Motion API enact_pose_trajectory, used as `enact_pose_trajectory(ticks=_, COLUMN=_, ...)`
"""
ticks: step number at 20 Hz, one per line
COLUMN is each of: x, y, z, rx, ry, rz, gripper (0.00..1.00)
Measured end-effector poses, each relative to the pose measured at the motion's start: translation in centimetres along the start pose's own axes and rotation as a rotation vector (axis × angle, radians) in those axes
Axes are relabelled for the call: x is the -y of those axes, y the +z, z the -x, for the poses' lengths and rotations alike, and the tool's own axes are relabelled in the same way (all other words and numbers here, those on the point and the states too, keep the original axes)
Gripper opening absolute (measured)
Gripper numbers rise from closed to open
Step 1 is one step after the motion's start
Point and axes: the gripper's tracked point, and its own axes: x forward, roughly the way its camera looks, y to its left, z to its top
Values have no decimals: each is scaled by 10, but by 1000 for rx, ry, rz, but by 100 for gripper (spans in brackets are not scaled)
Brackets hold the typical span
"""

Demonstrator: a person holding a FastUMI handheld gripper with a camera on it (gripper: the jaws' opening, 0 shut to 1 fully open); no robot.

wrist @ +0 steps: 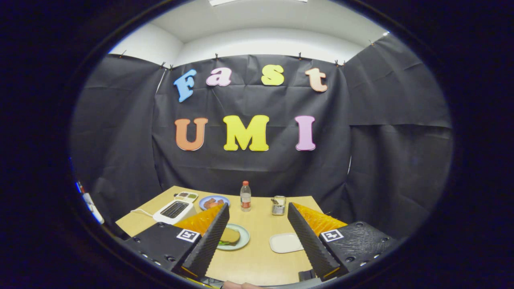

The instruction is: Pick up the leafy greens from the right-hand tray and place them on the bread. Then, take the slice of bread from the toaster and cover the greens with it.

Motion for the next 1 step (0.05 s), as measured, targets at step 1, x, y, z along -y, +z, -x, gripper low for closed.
enact_pose_trajectory(ticks=1, x=1, y=2, z=-2, rx=4, ry=-4, rz=0, gripper=93)
